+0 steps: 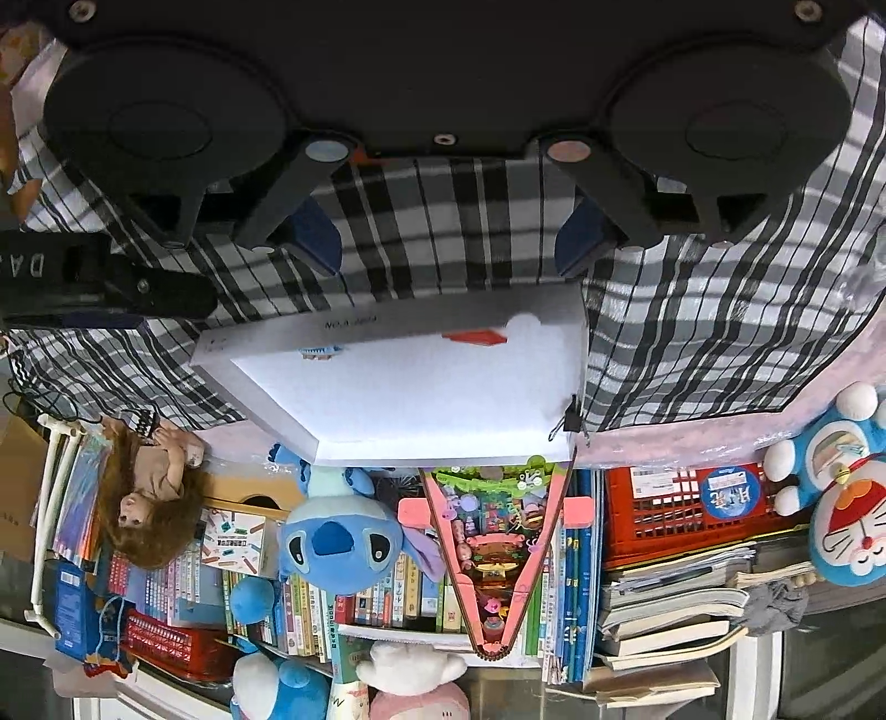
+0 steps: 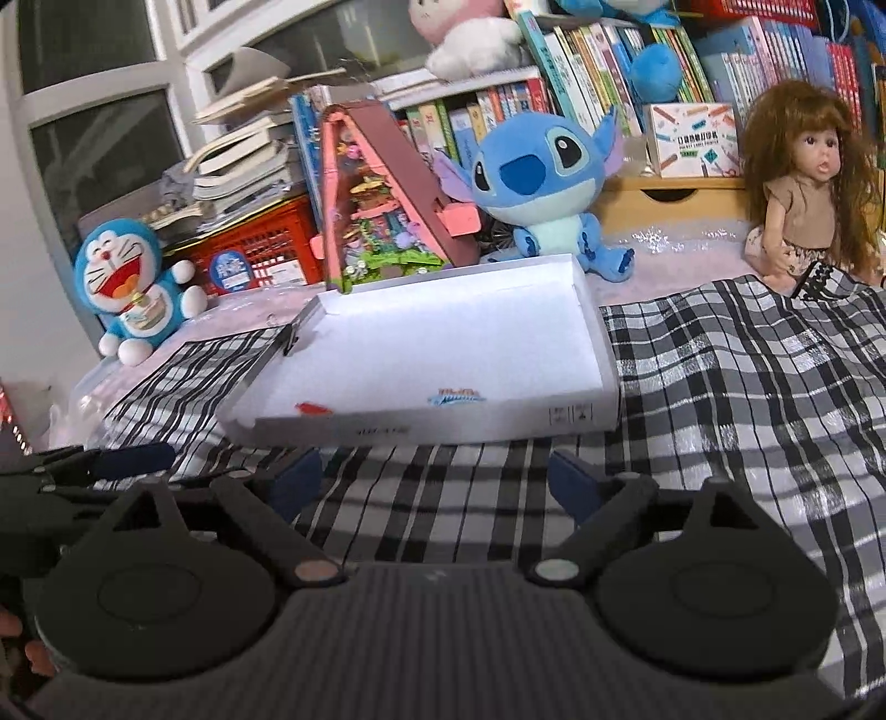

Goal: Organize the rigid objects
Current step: 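Withdraw both tools from the tray toward the black round lids, then grasp a black round lid with the left tool while the right tool grasps another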

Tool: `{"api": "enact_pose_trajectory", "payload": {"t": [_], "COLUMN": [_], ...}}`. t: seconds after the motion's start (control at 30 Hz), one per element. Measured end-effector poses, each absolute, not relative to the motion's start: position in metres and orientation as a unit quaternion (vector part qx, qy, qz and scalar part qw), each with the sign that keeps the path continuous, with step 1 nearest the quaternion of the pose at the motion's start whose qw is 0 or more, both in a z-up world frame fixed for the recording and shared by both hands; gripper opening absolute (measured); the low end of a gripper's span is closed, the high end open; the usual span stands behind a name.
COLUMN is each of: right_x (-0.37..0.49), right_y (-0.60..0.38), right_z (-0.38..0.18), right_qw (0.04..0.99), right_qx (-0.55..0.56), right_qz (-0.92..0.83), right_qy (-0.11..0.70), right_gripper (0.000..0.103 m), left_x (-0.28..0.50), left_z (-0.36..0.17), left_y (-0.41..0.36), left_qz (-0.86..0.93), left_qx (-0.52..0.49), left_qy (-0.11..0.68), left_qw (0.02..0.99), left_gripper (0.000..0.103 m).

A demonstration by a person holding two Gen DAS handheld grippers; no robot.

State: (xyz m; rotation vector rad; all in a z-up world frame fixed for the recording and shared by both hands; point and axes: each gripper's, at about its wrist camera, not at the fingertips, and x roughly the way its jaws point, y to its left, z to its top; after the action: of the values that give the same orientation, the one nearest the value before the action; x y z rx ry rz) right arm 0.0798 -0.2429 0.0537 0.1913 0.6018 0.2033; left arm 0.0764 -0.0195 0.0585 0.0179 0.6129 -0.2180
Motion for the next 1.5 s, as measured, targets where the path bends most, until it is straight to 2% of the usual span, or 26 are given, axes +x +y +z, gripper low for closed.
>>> {"api": "enact_pose_trajectory", "payload": {"t": [0.43,0.9,1.07,1.23,1.3,1.4,1.43,1.47,1.5], "right_x": [0.02,-0.005,-0.007,-0.004,-0.001,0.005,0.006,0.007,0.007], "right_y": [-0.234,-0.226,-0.222,-0.224,-0.225,-0.229,-0.229,-0.23,-0.23], "right_z": [0.04,0.011,0.009,0.01,0.009,0.007,0.007,0.006,0.005], "right_qw": [0.964,0.962,0.962,0.964,0.966,0.965,0.965,0.965,0.964], "right_qx": [0.032,-0.002,-0.019,-0.036,-0.044,-0.037,-0.036,-0.035,-0.033], "right_qz": [0.103,0.096,0.1,0.098,0.09,0.089,0.089,0.09,0.092], "right_qy": [0.242,0.255,0.254,0.244,0.239,0.243,0.244,0.246,0.249], "right_gripper": [0.097,0.097,0.095,0.094,0.09,0.084,0.082,0.077,0.064], "left_x": [0.021,-0.004,-0.002,0.007,0.01,0.009,0.009,0.009,0.008], "left_z": [0.042,0.018,0.016,0.014,0.012,0.01,0.01,0.011,0.011], "left_y": [-0.011,-0.005,-0.004,0.001,0.002,0.001,0.0,0.0,0.0], "left_qz": [-0.108,-0.098,-0.103,-0.112,-0.112,-0.11,-0.112,-0.115,-0.117], "left_qx": [0.011,0.029,0.021,-0.007,-0.014,-0.003,-0.001,-0.002,-0.004], "left_qy": [0.286,0.299,0.302,0.313,0.319,0.314,0.313,0.313,0.312], "left_qw": [0.952,0.949,0.947,0.943,0.941,0.943,0.943,0.943,0.943], "left_gripper": [0.086,0.085,0.075,0.069,0.061,0.045,0.034,0.03,0.03]}}
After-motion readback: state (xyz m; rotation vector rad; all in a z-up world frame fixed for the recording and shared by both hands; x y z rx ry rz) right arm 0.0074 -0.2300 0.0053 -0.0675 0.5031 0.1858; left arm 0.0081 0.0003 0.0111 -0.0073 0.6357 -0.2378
